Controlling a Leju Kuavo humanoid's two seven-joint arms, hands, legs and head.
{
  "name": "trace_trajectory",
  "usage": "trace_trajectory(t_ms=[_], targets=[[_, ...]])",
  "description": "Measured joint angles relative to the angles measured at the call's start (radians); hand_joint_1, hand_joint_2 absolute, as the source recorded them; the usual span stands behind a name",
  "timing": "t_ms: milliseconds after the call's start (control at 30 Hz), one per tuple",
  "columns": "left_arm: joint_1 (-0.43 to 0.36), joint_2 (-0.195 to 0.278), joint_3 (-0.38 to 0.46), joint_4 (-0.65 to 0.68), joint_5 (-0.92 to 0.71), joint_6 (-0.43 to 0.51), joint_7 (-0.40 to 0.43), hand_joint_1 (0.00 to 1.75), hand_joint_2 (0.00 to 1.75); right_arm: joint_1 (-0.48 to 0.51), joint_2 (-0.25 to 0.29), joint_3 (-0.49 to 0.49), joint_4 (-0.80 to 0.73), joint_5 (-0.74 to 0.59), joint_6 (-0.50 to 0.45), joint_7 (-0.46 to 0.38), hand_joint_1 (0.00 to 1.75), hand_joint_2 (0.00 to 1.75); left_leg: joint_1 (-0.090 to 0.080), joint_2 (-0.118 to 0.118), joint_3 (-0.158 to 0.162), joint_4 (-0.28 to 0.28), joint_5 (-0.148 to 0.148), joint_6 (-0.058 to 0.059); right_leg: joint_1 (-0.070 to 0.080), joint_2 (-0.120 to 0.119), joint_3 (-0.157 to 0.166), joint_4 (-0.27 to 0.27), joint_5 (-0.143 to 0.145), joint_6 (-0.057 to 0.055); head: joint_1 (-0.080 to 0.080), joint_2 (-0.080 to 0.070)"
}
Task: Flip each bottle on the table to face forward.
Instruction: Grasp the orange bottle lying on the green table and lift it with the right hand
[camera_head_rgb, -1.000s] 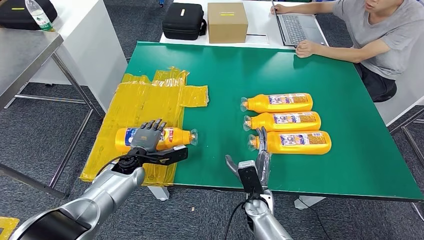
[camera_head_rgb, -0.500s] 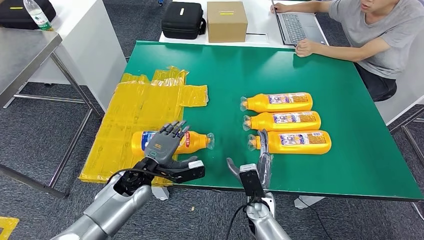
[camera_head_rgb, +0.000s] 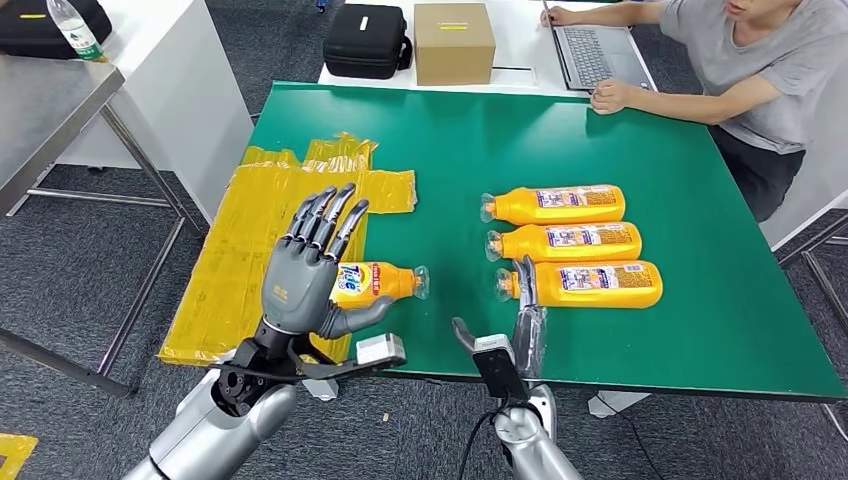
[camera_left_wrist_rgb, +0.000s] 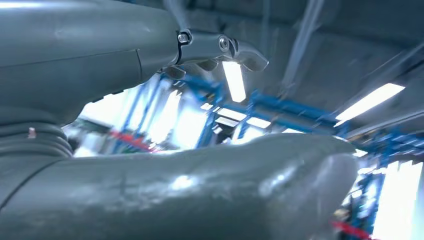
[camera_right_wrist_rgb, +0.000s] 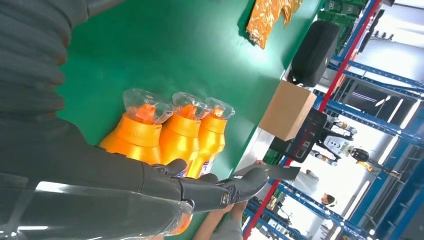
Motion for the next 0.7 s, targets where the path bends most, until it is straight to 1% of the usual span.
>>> trace_trajectory(t_ms=[67, 133, 167, 200, 267, 300, 333, 400, 500, 567, 700], targets=[[0.009, -0.008, 0.025, -0.020, 0.013, 0.001, -0.055, 0.00, 0.00, -0.001, 0.002, 0.001, 0.000, -0.001, 0.000, 0.000, 0.00, 1.75, 0.000, 0.000, 0.000, 0.000, 0.000, 0.000, 0.000, 0.000, 0.000, 0.000, 0.000, 0.000, 0.000, 0.000], [0.024, -0.024, 0.060, -0.041, 0.033, 0.001, -0.131, 0.00, 0.00, -0.001, 0.004, 0.001, 0.000, 0.000, 0.000, 0.000, 0.00, 1.75, 0.000, 0.000, 0.000, 0.000, 0.000, 0.000, 0.000, 0.000, 0.000, 0.000, 0.000, 0.000, 0.000, 0.000], [0.033, -0.038, 0.082, -0.054, 0.050, 0.001, -0.191, 0.00, 0.00, -0.001, 0.004, 0.001, 0.000, 0.006, 0.000, 0.000, 0.00, 1.75, 0.000, 0.000, 0.000, 0.000, 0.000, 0.000, 0.000, 0.000, 0.000, 0.000, 0.000, 0.000, 0.000, 0.000], [0.044, -0.059, 0.109, -0.069, 0.078, 0.001, -0.271, 0.00, 0.00, 0.000, 0.004, 0.001, -0.003, 0.021, 0.000, 0.000, 0.00, 1.75, 0.000, 0.000, 0.000, 0.000, 0.000, 0.000, 0.000, 0.000, 0.000, 0.000, 0.000, 0.000, 0.000, 0.000], [0.064, -0.108, 0.164, -0.093, 0.165, 0.001, -0.451, 0.00, 0.00, 0.010, 0.004, 0.000, -0.025, 0.086, 0.000, 0.000, 0.00, 1.75, 0.000, 0.000, 0.000, 0.000, 0.000, 0.000, 0.000, 0.000, 0.000, 0.000, 0.000, 0.000, 0.000, 0.000], [0.073, -0.129, 0.185, -0.104, 0.220, 0.001, -0.523, 0.00, 0.44, 0.020, 0.004, -0.003, -0.051, 0.139, 0.000, 0.000, 0.00, 1.75, 0.000, 0.000, 0.000, 0.000, 0.000, 0.000, 0.000, 0.000, 0.000, 0.000, 0.000, 0.000, 0.000, 0.000], [0.079, -0.145, 0.196, -0.112, 0.272, 0.001, -0.566, 0.00, 0.87, 0.032, 0.004, -0.006, -0.084, 0.198, 0.000, 0.000, 0.00, 1.75, 0.000, 0.000, 0.000, 0.000, 0.000, 0.000, 0.000, 0.000, 0.000, 0.000, 0.000, 0.000, 0.000, 0.000], [0.087, -0.164, 0.202, -0.129, 0.353, 0.001, -0.599, 0.00, 1.75, 0.059, 0.004, -0.018, -0.172, 0.316, -0.001, 0.000, 0.00, 1.75, 0.000, 0.000, 0.000, 0.000, -0.001, 0.000, 0.000, 0.000, -0.001, 0.000, 0.000, 0.000, 0.000, 0.000], [0.094, -0.176, 0.197, -0.149, 0.414, 0.001, -0.606, 0.00, 1.75, 0.084, -0.004, -0.038, -0.308, 0.440, -0.002, 0.000, 0.00, 1.75, 0.000, 0.000, 0.000, 0.000, -0.001, -0.001, 0.000, 0.000, -0.001, 0.000, 0.000, 0.000, 0.000, 0.000], [0.095, -0.177, 0.191, -0.159, 0.442, 0.001, -0.608, 0.00, 1.75, 0.086, -0.016, -0.050, -0.370, 0.496, -0.002, 0.000, 0.00, 1.75, 0.000, 0.000, 0.000, 0.000, -0.001, -0.001, 0.000, 0.000, -0.001, 0.000, 0.000, 0.000, -0.001, 0.000], [0.094, -0.177, 0.187, -0.166, 0.457, 0.001, -0.609, 0.00, 1.75, 0.086, -0.027, -0.060, -0.409, 0.523, -0.002, 0.000, 0.00, 1.75, 0.000, 0.000, 0.000, 0.000, -0.001, -0.001, 0.000, 0.000, -0.001, 0.000, 0.000, 0.000, 0.000, 0.000]])
